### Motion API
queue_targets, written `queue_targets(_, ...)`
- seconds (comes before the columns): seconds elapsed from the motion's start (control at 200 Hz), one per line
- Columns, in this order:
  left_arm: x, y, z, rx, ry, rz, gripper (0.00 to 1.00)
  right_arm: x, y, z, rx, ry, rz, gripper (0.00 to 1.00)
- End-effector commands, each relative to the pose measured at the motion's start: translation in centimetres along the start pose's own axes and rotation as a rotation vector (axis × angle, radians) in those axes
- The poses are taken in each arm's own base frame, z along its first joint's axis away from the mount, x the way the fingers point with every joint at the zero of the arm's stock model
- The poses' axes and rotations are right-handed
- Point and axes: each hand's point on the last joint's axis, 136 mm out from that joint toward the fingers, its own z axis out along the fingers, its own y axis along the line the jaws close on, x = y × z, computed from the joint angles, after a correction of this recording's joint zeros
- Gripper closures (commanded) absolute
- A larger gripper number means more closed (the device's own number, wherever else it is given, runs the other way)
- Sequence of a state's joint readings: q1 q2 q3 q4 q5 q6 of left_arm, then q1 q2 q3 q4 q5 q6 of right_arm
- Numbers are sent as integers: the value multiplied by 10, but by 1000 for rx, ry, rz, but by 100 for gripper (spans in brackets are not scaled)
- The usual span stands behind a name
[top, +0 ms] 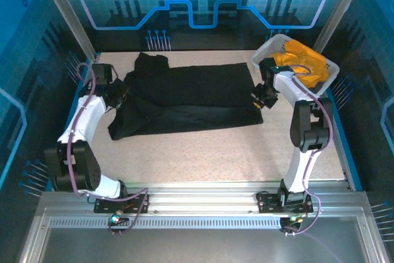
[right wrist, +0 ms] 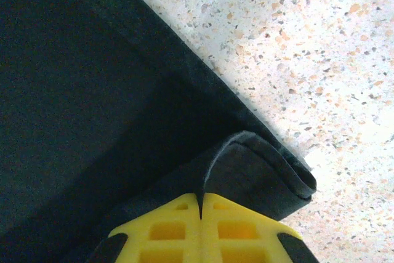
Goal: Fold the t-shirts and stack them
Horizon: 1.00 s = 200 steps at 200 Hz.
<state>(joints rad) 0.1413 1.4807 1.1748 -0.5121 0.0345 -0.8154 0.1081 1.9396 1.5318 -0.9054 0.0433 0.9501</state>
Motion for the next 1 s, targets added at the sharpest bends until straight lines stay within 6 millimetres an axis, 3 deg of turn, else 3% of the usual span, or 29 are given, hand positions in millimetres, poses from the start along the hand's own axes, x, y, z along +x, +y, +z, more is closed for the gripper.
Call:
queue_targets(0.0, -17, -16, 9, 31, -18, 72, 100, -5, 0, 5, 16, 24, 6, 100)
queue_targets(0.04, -19, -17, 14, 23, -9, 89, 96, -7, 7, 6, -6, 23, -15, 92)
queue_targets(0.115, -23, -19, 22, 9, 17, 121, 55, -11, 19, 3, -39, 30, -70, 68)
queue_targets(0.15, -27, -18, 21, -10, 21, 131, 42, -14, 23, -3, -41, 21, -94, 60)
queue_targets(0.195, -32, -17, 16, -28, 17, 147, 34, -17, 26, -12, -49, 0, -127, 52)
queue_targets(0.28, -34, -6, 0, -57, 16, 138, 33, -17, 27, -30, -71, -30, -168, 46)
queue_targets(0.355, -18, 18, -15, -119, 48, 97, 34, -8, 24, -40, -95, -30, -190, 46)
queue_targets(0.495, 38, 84, -30, -218, 139, -68, 37, 26, 17, -32, -169, 26, -227, 53)
queue_targets(0.585, 57, 108, -24, -194, 173, -175, 38, 44, 13, -21, -204, 55, -268, 61)
queue_targets(0.685, 61, 122, -7, -186, 204, -296, 43, 55, 7, -5, -207, 88, -302, 71)
queue_targets(0.815, 55, 145, 6, -249, 190, -452, 41, 59, 0, 12, -164, 121, -339, 71)
queue_targets(0.995, 37, 145, 9, -208, 94, -600, 35, 58, -6, 24, -130, 126, -358, 70)
